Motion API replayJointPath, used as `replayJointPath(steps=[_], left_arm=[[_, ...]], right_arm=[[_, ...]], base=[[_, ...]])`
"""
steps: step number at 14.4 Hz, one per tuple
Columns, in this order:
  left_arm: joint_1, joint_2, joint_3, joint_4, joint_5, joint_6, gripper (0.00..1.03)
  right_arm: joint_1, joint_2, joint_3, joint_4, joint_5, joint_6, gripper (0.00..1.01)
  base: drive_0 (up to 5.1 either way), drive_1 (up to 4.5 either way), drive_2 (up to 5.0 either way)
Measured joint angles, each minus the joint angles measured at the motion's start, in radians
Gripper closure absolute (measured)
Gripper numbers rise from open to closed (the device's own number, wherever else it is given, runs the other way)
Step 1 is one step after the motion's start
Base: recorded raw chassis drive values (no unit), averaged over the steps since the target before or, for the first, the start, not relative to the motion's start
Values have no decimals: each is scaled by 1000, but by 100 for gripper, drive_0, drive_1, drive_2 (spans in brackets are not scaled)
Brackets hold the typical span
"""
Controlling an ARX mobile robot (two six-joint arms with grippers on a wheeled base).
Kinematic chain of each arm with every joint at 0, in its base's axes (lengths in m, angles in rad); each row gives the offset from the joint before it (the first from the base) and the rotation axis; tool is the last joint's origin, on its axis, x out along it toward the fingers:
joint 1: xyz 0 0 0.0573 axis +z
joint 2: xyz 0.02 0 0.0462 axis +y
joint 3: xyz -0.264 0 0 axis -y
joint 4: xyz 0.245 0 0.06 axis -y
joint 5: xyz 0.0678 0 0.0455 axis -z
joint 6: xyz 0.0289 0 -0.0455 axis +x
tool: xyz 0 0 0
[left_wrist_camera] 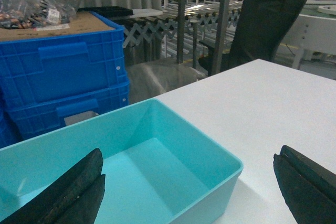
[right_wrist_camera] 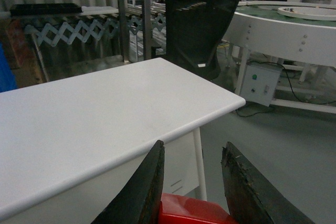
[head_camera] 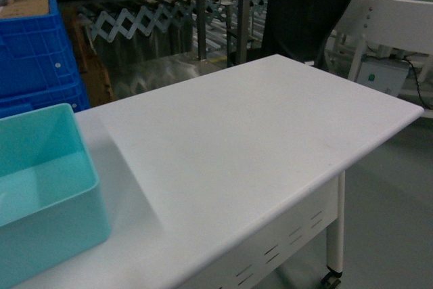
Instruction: Pick red block from blue box to shelf
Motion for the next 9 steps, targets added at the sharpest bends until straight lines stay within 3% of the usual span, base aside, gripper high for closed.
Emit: replayJointPath(steps=[9], left_arm=[[0,0,0,0,0,0,5]], right_arm=[[0,0,0,0,0,0,73]], base=[[-168,-168,-168]])
